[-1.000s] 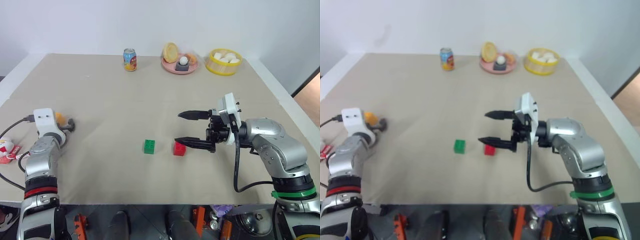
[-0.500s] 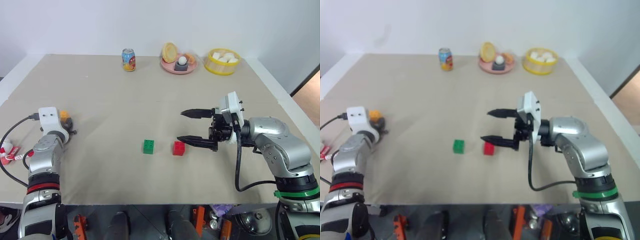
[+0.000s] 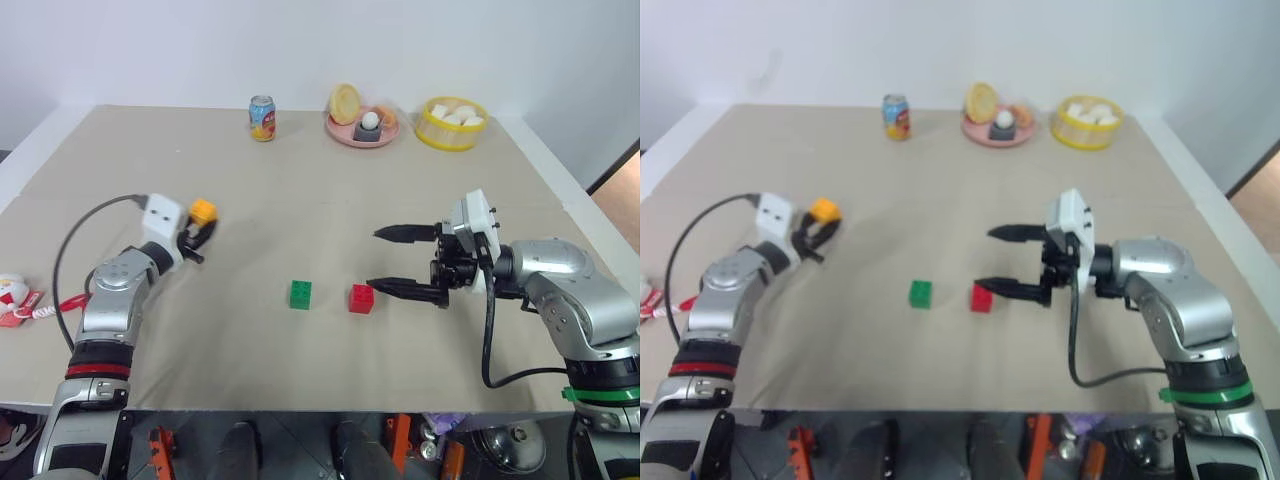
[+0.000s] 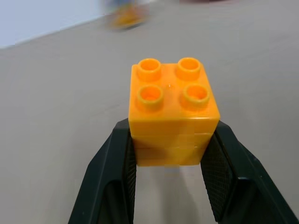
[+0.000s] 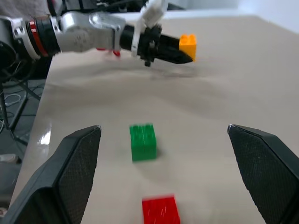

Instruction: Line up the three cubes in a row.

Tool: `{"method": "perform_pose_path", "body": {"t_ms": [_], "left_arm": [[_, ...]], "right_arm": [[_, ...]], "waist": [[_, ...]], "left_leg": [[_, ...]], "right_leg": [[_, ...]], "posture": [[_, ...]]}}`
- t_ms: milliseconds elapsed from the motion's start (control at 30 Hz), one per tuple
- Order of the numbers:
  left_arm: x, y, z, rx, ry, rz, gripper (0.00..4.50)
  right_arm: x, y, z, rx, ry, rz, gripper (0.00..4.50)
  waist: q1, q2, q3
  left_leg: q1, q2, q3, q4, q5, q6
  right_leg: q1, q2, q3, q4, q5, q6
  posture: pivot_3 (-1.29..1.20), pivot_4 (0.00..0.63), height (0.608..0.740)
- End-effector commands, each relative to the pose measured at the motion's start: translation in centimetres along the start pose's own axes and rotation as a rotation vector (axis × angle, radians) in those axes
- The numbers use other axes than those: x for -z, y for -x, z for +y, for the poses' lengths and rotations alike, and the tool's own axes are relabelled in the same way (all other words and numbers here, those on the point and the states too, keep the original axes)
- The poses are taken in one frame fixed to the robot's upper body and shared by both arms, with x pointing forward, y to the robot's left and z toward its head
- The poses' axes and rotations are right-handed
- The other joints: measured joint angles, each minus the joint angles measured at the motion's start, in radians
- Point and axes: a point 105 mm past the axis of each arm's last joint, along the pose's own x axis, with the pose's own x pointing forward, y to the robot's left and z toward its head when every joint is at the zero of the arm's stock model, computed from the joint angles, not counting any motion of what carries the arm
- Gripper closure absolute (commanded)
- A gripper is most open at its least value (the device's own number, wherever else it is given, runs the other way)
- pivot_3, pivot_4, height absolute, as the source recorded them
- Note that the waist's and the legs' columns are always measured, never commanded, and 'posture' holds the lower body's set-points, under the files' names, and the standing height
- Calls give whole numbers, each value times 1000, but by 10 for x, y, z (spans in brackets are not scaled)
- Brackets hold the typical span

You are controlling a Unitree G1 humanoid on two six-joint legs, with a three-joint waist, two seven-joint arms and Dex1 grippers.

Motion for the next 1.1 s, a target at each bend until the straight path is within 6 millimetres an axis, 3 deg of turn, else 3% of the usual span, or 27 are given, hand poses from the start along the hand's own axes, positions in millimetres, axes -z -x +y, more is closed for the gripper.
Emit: {"method": "perform_pose_path", "body": {"t_ms": [33, 200, 533, 1100], "left_arm": [[-11, 9, -34, 296, -52, -38, 3174], [0, 23, -55, 534, -69, 9, 3174], [26, 31, -64, 761, -165, 108, 3174], [43, 29, -60, 809, -158, 132, 3174]], "right_arm": [[-30, 11, 7, -1, 47, -88, 0], [-51, 16, 18, -7, 10, -188, 0], [-43, 10, 33, -10, -20, -168, 0], [-35, 7, 26, 15, -21, -147, 0]], "waist": [[-5, 0, 0], [-3, 0, 0], [0, 0, 0], [-1, 1, -1]], "left_leg": [[0, 0, 1, -2, 0, 0], [1, 2, -1, -3, 0, 0], [0, 1, 0, 0, 0, 1], [3, 2, 0, 0, 1, 2]], "right_leg": [[-1, 0, 0, 0, 1, 1], [-2, 3, 0, 3, -1, 0], [-1, 1, 0, 2, -2, -3], [0, 2, 0, 3, 0, -3]], "posture": [[0, 150, 740], [0, 150, 740], [0, 150, 740], [0, 150, 740]]}}
